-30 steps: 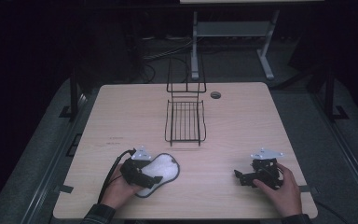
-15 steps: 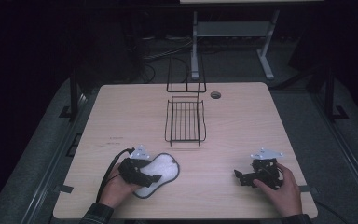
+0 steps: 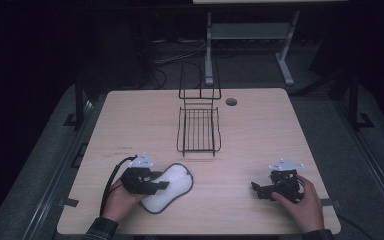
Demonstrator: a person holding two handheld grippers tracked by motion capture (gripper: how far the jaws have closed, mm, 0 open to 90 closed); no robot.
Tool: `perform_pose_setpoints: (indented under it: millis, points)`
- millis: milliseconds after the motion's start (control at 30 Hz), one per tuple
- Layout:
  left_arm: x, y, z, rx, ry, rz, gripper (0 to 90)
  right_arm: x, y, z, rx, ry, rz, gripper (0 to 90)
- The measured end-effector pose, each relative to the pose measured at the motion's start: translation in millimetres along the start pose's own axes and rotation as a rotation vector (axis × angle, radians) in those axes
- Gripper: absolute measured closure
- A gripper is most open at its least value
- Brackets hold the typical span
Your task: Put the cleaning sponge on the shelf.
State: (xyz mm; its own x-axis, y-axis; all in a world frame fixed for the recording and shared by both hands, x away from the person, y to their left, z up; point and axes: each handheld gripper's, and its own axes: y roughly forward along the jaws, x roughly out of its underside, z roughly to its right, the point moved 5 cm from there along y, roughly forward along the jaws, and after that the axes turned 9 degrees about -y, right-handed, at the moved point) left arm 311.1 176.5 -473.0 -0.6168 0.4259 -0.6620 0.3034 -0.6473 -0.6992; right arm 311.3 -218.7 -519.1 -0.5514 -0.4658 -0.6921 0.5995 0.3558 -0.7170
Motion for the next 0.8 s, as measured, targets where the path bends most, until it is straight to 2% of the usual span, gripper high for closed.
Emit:
perform_pose_setpoints:
  millis: [100, 267, 633, 800]
  points:
    - [-1.5, -3.7, 0.5, 0.012, -0.009, 0.006, 58.3, 0.0, 0.0, 0.0, 0.0, -0.001, 0.0, 0.0]
    - [-3.2, -8.2, 0.0, 0.035, -0.032, 0.026, 61.9, 0.0, 0.0, 0.0, 0.0, 0.001, 0.0, 0.0]
    - [-9.3, -18.9, 1.5, 0.091, -0.056, 0.062, 71.3, 0.0, 0.0, -0.1, 0.0, 0.002, -0.001, 0.0]
    - [-11.4, -23.3, 3.0, 0.113, -0.051, 0.067, 75.3, 0.0, 0.0, -0.2, 0.0, 0.002, -0.001, 0.0]
